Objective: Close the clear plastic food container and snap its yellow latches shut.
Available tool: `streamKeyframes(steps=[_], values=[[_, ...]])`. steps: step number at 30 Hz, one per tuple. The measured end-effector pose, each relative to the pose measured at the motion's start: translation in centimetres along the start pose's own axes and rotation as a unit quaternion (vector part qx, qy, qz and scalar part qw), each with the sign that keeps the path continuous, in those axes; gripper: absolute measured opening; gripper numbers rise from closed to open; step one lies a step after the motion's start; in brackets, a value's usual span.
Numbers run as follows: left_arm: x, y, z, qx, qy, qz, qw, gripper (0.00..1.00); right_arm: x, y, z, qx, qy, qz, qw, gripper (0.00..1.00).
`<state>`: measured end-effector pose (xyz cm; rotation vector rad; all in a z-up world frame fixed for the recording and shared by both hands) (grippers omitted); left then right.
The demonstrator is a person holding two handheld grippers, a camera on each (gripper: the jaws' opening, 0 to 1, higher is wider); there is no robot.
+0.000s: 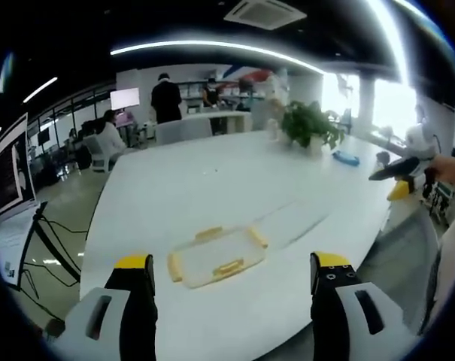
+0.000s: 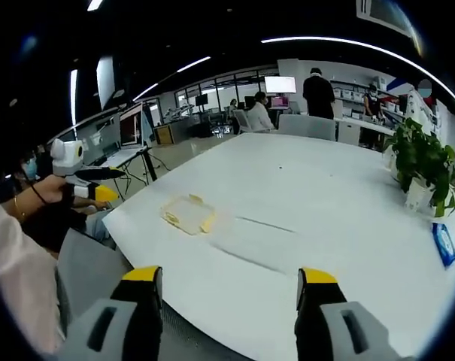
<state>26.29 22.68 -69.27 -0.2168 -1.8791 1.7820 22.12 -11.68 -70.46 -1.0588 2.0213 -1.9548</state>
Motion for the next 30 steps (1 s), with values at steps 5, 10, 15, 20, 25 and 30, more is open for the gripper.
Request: streamKeyframes(steps=[5, 10, 15, 20, 25, 30], values=[[0.1, 0.3, -0.1, -0.002, 0.001, -0.006, 1.0000, 0.83, 0.0, 0.4, -0.1, 0.002, 0.000, -0.010, 1.0000, 0.73], [0.2, 0.5, -0.1, 0.001, -0.001, -0.007, 1.0000, 0.83, 0.0, 0.6, -0.4, 0.002, -0.003, -0.013, 0.9999, 0.73], [0.2, 0.6, -0.1, 0.002, 0.002, -0.008, 1.0000, 0.83, -0.2, 0.7, -0.4, 0.004, -0.002, -0.020, 0.9998, 0.73], [0.1, 0.7, -0.1, 0.001, 0.006, -0.010, 0.9999, 0.83, -0.3, 0.7, -0.5, 0.005, -0.005, -0.023, 0.9997, 0.72], [0.0, 0.6, -0.2, -0.001, 0.009, -0.010, 0.9999, 0.82, -0.6, 0.9, -0.5, 0.006, -0.006, -0.030, 0.9995, 0.72], [-0.2, 0.8, -0.6, -0.004, 0.010, -0.014, 0.9998, 0.82, -1.3, 1.0, -1.1, 0.004, -0.014, -0.033, 0.9993, 0.72]])
Point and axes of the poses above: the point that each gripper's makers call its tool centre point, and the gripper's own axes: x roughly backward along the fingers, z roughly to its right, y roughly out of its underside, the point moved 5 cm from there along x, roughly backward along the fingers, and after that the axes turned 12 degrees about z, right-handed, at the moved point
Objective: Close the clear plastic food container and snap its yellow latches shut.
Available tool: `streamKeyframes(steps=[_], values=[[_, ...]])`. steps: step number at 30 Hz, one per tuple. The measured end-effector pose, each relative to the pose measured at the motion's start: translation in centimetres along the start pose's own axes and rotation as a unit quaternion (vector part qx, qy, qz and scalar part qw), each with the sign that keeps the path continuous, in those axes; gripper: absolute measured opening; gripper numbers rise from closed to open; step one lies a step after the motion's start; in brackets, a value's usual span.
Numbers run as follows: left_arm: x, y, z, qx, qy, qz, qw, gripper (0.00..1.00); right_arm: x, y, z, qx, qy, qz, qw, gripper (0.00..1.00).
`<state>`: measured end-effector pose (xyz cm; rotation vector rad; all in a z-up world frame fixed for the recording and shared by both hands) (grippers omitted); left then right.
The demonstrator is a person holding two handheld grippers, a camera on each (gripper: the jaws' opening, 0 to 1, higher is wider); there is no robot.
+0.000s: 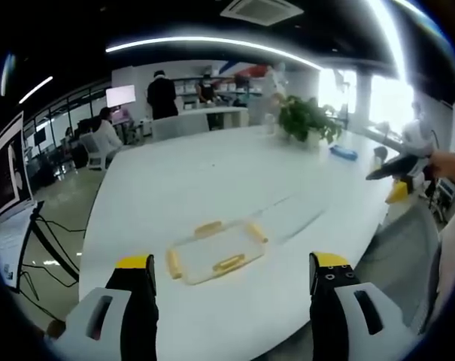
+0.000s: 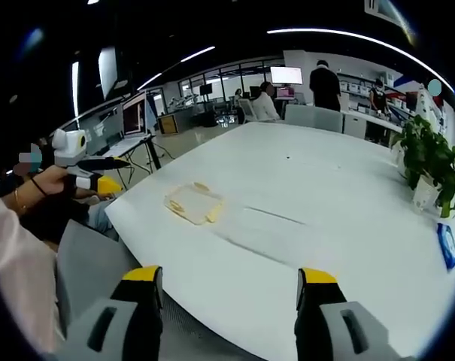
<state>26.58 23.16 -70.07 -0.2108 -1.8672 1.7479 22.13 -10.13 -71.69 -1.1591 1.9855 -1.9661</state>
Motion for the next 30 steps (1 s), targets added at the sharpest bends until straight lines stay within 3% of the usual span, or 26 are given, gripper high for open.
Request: streamKeyframes(steps=[9, 24, 30], values=[[0.0, 0.6, -0.4, -0.002, 0.000, 0.000, 1.0000, 0.82, -1.7, 0.1, -0.9, 0.013, -0.018, -0.013, 0.9997, 0.72], [-0.4, 2.1, -1.9, -0.030, -0.001, -0.031, 0.9991, 0.77, -5.5, -0.7, -2.2, 0.025, -0.038, -0.017, 0.9988, 0.72], [-1.1, 2.2, -2.1, -0.033, 0.013, -0.036, 0.9987, 0.77, -6.8, -1.1, -2.4, 0.034, -0.046, -0.020, 0.9982, 0.71]])
Point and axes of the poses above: the point that each gripper's makers call its tool centre point, and the gripper's own axes: x roughly backward along the fingers, z roughly to its right, y roughly out of its underside, the point moved 5 cm from there along x, roughly backward along the fingers, and after that the axes turned 12 degrees about z, right-handed, at the moved point
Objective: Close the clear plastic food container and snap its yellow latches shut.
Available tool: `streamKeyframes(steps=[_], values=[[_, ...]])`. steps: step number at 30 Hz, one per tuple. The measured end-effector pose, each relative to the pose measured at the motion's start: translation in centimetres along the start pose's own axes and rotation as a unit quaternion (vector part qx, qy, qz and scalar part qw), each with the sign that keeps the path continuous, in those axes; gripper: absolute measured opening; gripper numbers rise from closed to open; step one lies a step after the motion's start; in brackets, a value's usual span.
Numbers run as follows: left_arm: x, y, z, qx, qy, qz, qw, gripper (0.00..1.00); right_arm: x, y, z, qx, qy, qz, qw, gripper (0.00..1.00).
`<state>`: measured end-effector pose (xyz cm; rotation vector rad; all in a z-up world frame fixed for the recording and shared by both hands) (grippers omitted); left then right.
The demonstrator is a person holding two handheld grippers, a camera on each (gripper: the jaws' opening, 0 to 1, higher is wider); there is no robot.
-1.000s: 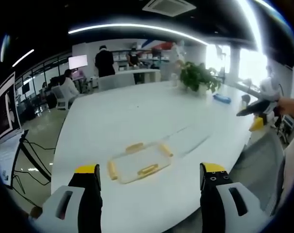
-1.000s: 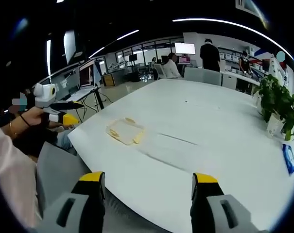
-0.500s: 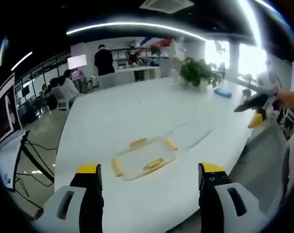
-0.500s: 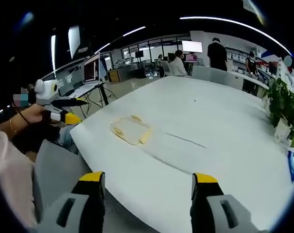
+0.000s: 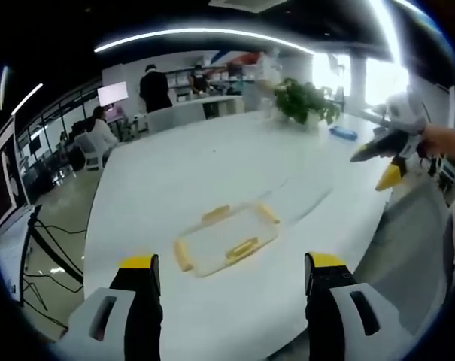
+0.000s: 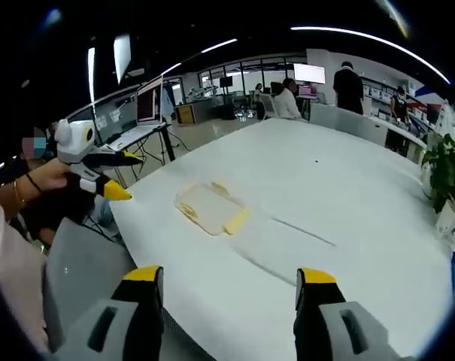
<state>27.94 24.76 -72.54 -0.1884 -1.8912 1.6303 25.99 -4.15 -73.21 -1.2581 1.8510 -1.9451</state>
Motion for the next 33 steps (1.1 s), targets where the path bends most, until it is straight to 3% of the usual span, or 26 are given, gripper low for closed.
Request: streamKeyframes(steps=[23, 33], values=[[-4.3, 0.2, -2.1, -0.025, 0.032, -0.030, 0.9987, 0.76, -4.9, -1.0, 1.3, -0.004, -0.033, -0.015, 0.9993, 0.70], [-5.5, 0.5, -2.9, -0.025, 0.039, -0.038, 0.9982, 0.76, -6.9, -2.0, 1.5, 0.015, -0.053, -0.023, 0.9982, 0.70]])
Point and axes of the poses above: the point that each gripper's makers call its tool centre point, and the gripper's own axes: x roughly backward along the fingers, z roughly to its right, y roughly out of its underside, the point moved 5 cm from there along x, roughly backward along the fingers, and after that the axes turned 12 degrees about z, right-handed, at the moved point
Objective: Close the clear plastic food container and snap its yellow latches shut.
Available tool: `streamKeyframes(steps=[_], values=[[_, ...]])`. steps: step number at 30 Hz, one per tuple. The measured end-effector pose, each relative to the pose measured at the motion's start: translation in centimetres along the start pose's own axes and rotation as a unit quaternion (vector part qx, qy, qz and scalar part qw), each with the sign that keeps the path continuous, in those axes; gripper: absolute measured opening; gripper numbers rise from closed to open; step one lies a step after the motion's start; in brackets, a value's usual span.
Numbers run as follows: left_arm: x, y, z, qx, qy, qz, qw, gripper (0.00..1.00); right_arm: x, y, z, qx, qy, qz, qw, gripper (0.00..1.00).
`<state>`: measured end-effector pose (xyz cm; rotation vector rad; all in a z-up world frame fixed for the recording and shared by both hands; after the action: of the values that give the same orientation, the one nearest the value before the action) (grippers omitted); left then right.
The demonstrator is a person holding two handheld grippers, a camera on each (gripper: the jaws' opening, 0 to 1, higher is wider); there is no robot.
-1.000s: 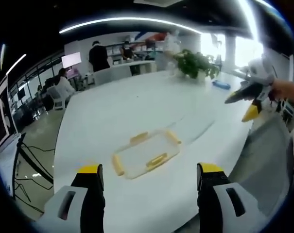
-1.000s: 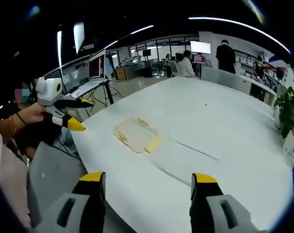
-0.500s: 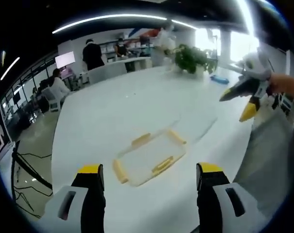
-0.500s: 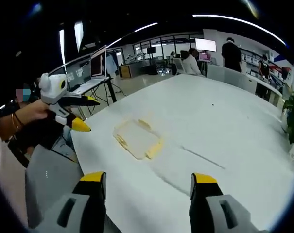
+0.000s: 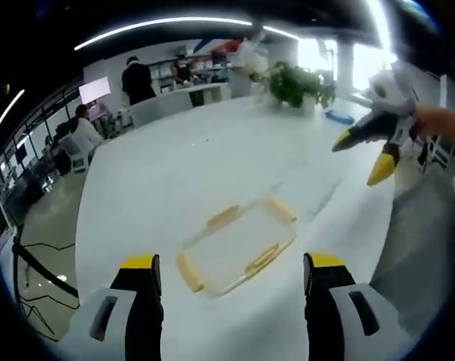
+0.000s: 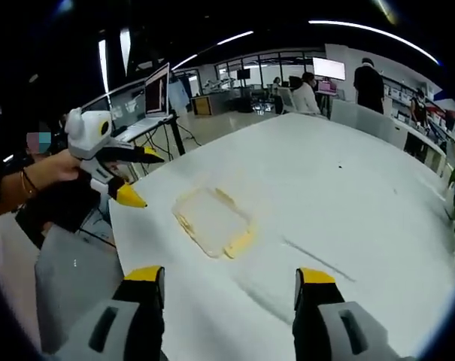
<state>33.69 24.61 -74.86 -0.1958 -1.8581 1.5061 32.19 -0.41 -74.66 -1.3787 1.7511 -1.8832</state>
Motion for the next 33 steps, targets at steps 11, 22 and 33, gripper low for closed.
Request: streamKeyframes(steps=[11, 22, 33], values=[[-0.8, 0.8, 0.1, -0.007, 0.014, -0.012, 0.9998, 0.76, -2.8, -1.2, -0.1, 0.009, -0.030, 0.001, 0.9995, 0.69], [-1.4, 2.1, 0.0, -0.019, 0.034, -0.034, 0.9987, 0.76, -5.2, -1.0, -0.2, 0.040, -0.064, -0.027, 0.9968, 0.69], [-2.4, 2.2, -0.9, -0.033, 0.044, -0.043, 0.9976, 0.76, -7.7, -0.4, -1.4, 0.082, -0.121, -0.063, 0.9872, 0.69]])
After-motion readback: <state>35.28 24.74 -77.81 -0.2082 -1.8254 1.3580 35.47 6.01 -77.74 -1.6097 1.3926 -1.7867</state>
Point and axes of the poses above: the point that each gripper's makers call its tool centre point, and the gripper's own axes: x roughly backward along the fingers, z roughly to its right, y roughly out of its underside, the point moved 5 cm from there along x, roughly backward along the fingers, and after that the axes turned 12 degrees about z, right-handed, at the moved point
